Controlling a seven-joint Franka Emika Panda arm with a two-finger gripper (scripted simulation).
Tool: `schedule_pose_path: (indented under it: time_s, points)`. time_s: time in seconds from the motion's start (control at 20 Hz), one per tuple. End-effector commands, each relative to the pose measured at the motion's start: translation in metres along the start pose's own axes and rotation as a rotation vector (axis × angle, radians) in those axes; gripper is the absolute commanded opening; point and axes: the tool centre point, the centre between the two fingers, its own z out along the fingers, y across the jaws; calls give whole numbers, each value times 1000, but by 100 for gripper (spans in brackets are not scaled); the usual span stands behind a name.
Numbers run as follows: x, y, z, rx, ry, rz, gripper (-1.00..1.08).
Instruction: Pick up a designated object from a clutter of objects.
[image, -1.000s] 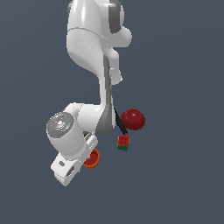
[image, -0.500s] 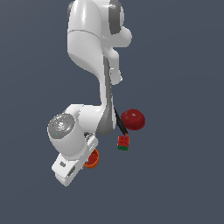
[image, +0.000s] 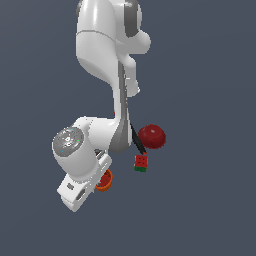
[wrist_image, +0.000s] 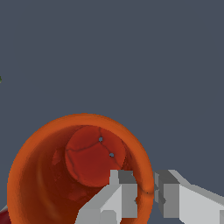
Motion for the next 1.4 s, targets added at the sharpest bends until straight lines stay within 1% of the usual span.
schedule_pose_path:
  time_s: [0.0,0.15,0.35,1.35]
  points:
    - [-3,2,-11,-4,0,1,-100]
    - [-8,3,-30,-4,0,1,-100]
    - [-17,6,-64,-4,0,1,-100]
    - [-73,25,-283,-4,0,1,-100]
